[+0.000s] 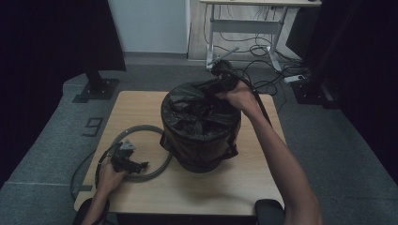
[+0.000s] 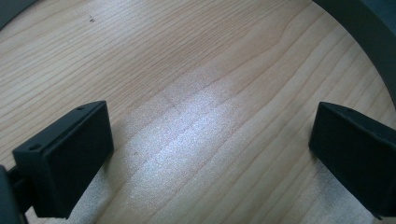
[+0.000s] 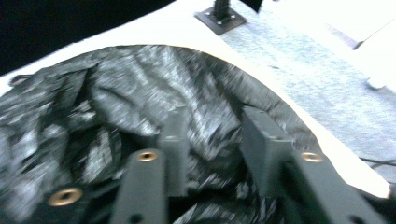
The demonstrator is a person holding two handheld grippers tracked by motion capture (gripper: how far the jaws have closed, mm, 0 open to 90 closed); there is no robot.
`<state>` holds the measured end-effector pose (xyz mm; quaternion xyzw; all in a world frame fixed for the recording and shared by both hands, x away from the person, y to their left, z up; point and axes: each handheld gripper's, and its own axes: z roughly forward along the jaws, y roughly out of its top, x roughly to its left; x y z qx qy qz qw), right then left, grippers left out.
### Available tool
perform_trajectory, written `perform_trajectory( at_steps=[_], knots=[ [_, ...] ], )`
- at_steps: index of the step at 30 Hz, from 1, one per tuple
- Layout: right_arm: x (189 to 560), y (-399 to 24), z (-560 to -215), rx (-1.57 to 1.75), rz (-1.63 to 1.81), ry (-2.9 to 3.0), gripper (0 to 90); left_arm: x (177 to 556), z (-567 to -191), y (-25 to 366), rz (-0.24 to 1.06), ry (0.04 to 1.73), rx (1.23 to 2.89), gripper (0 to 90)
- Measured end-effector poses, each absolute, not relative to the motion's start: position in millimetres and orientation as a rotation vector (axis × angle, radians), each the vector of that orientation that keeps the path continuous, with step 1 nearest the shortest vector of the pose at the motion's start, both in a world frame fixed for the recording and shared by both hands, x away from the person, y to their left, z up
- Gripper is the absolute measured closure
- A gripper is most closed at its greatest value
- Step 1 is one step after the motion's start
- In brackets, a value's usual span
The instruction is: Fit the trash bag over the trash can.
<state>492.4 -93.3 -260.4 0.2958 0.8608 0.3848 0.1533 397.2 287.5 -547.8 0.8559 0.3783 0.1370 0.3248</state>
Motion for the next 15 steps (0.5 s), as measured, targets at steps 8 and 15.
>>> perform_trajectory(
  at_steps=[8,15],
  knots=[
    [510.8,-62.9,-290.2,0.794,1.032,2.566,40.3,397.1,-547.8,287.5,0.359,0.993,2.244,0.0],
    [526.4,-49.6,-330.9,0.883,0.834,2.665,25.8,396.8,-547.8,287.3,0.361,0.997,2.242,0.0]
  ],
)
